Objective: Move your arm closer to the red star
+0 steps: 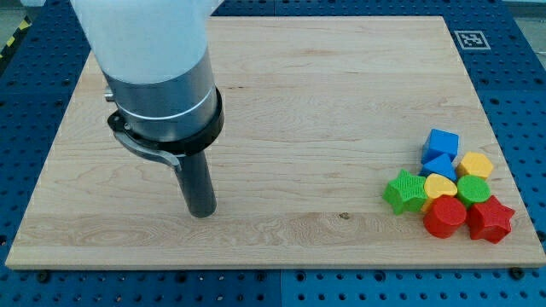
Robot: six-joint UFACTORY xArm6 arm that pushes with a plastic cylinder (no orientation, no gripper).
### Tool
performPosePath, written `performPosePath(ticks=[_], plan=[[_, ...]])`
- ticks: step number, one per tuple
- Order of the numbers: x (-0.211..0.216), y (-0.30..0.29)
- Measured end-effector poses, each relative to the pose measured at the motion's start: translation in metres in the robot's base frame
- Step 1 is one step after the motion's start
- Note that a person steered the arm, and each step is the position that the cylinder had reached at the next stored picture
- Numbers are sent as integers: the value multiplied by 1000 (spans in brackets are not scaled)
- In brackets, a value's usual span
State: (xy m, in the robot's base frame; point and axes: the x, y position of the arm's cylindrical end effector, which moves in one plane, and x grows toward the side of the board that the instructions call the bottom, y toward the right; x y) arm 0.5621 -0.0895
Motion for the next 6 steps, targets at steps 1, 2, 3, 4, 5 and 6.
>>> performPosePath(ticks=[1, 2, 3, 4, 5, 6], plan=[[0, 0], [5, 5], [9, 13], [12, 14], [12, 15], [21, 77]])
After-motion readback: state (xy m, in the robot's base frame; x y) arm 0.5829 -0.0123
